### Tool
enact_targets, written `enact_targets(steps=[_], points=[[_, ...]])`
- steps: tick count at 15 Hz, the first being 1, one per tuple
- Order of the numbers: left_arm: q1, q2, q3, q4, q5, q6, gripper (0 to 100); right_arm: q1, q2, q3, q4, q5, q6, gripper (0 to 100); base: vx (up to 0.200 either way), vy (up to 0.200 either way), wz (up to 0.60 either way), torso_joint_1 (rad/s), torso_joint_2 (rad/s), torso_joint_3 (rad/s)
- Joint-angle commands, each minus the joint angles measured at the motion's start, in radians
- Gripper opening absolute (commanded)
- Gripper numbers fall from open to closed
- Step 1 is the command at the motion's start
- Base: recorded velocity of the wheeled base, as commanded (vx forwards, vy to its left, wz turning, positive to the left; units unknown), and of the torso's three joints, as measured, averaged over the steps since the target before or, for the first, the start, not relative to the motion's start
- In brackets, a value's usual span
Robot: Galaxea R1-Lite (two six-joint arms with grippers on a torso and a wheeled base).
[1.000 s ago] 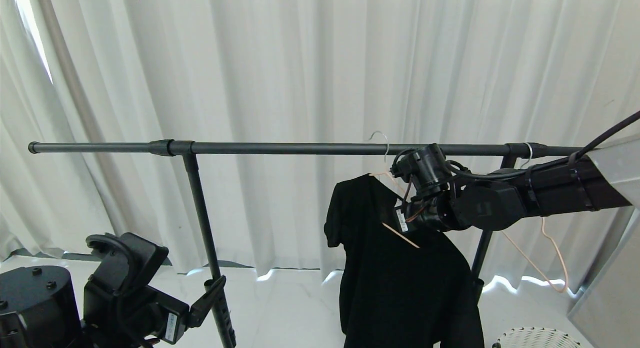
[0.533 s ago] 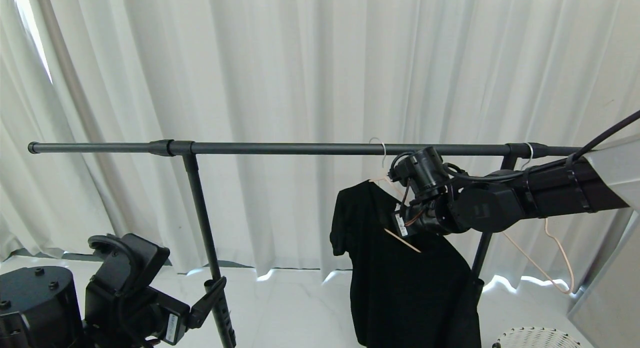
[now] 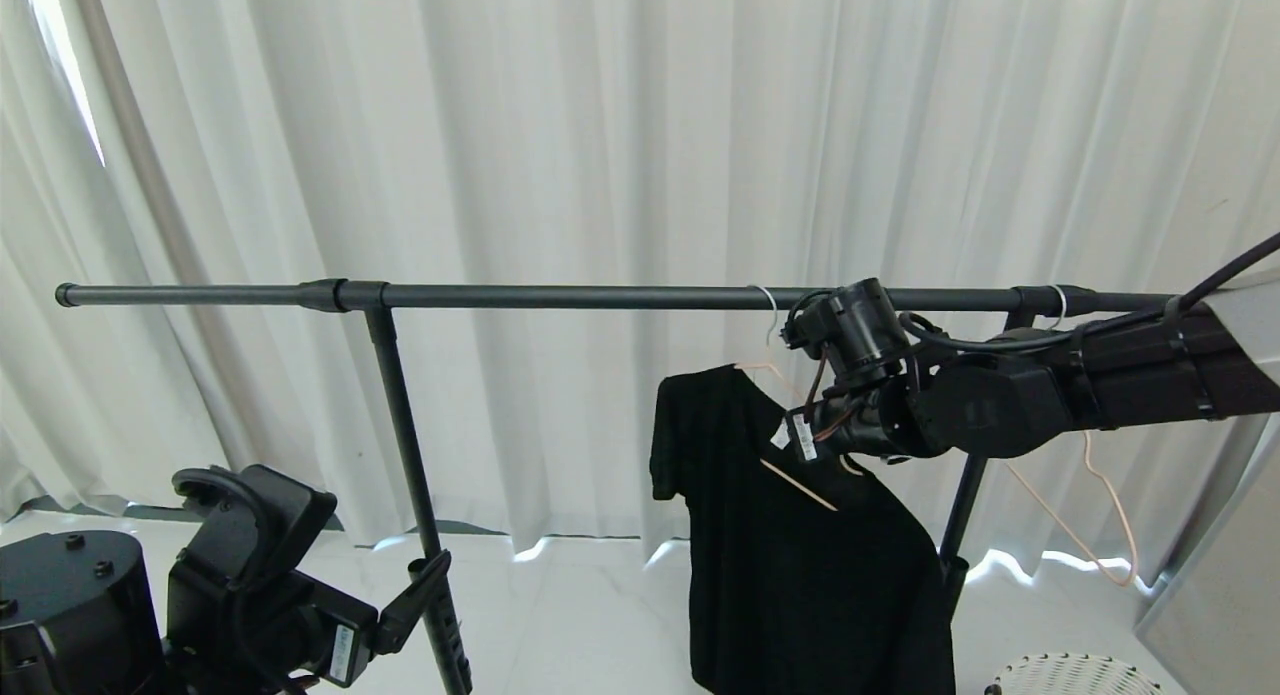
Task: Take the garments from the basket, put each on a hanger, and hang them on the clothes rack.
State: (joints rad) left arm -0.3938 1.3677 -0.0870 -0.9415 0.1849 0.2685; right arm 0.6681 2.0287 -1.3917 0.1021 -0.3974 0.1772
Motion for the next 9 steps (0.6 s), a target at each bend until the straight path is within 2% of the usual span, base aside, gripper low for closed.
enact_targets(steps=[1, 4, 7, 9], points=[[0.004, -0.002, 0.001, 0.000, 0.001, 0.000, 100, 0.011, -0.059, -0.001, -0.001, 0.003, 0.013, 100, 0.000, 0.000, 0.00, 0.000, 0.00, 0.000], [0.023, -0.002, 0.004, 0.000, 0.001, 0.000, 100, 0.025, -0.160, 0.022, 0.011, 0.005, 0.030, 100, 0.000, 0.000, 0.00, 0.000, 0.00, 0.000], [0.058, 0.002, 0.004, 0.000, 0.002, -0.025, 100, 0.025, -0.369, 0.132, 0.211, 0.008, 0.030, 100, 0.000, 0.000, 0.00, 0.000, 0.00, 0.000], [0.089, 0.004, 0.006, 0.000, 0.002, -0.028, 100, 0.022, -0.452, 0.209, 0.243, -0.003, 0.028, 100, 0.000, 0.000, 0.00, 0.000, 0.00, 0.000]])
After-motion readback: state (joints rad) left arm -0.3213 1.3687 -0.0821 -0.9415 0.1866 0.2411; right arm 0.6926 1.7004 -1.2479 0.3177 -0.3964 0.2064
